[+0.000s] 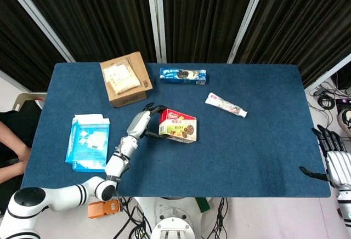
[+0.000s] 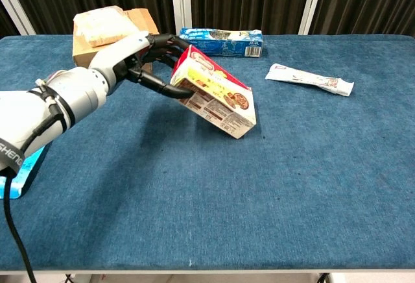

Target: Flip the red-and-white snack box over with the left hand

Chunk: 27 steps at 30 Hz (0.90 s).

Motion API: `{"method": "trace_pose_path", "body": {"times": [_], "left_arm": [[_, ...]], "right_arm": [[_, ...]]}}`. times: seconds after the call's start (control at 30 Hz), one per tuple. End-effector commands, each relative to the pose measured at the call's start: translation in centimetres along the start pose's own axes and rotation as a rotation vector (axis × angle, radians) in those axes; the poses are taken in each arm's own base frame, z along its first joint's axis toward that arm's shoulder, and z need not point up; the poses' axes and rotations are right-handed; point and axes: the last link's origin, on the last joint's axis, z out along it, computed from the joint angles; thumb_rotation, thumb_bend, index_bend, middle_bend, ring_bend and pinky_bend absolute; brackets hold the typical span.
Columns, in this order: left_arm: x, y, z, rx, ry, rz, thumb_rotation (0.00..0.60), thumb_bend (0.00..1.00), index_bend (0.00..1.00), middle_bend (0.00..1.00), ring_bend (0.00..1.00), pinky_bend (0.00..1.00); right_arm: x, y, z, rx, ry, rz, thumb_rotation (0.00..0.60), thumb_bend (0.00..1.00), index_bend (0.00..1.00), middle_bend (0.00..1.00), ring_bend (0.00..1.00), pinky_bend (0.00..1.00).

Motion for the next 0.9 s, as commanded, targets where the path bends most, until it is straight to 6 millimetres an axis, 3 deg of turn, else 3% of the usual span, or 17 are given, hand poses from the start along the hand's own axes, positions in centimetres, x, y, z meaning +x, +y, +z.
{"method": "trace_pose_path", "body": {"times": [0.03,0.13,0.27,0.53,0.73,0.9], "left_arm": [[0.2,-0.7,-0.3,-0.003,-0.003,0.085,0.600,0.06,0.31,0.31,0.16,0.00],[0.4,-1.4,-0.6,0.001,-0.041,0.185,0.600,0.03,0.21,0.20,0.05,0.00],[0.5,-2.0,-0.9,0.042,-0.107,0.281,0.600,0.00,0.02,0.02,0.00,0.00],[1.9,-1.9,-1.7,0.129,-0.128,0.315,0.600,0.00,0.00,0.00,0.00,0.00],[6.7,-1.3,-4.5,0.148,-0.028,0.355,0.600,0.00,0.00,0.00,0.00,0.00],[11.6,-2.5,-9.0,0.205,0.094,0.499,0.600,0.00,0.00,0.00,0.00,0.00]], "right_arm": [[0.0,0.0,0.1,0.002,0.000,0.003,0.600,0.15,0.00,0.00,0.00,0.00],[-0.2,-0.1,0.2,0.008,-0.005,0.006,0.600,0.15,0.00,0.00,0.00,0.00],[-0.3,-0.2,0.3,0.014,-0.004,0.007,0.600,0.15,0.00,0.00,0.00,0.00],[0.0,-0.3,0.3,0.015,0.004,0.008,0.600,0.15,0.00,0.00,0.00,0.00],[0.2,0.1,0.2,0.009,0.009,0.011,0.600,0.15,0.00,0.00,0.00,0.00],[0.0,0.5,0.5,0.001,-0.004,0.022,0.600,0.15,0.00,0.00,0.00,0.00]]}}
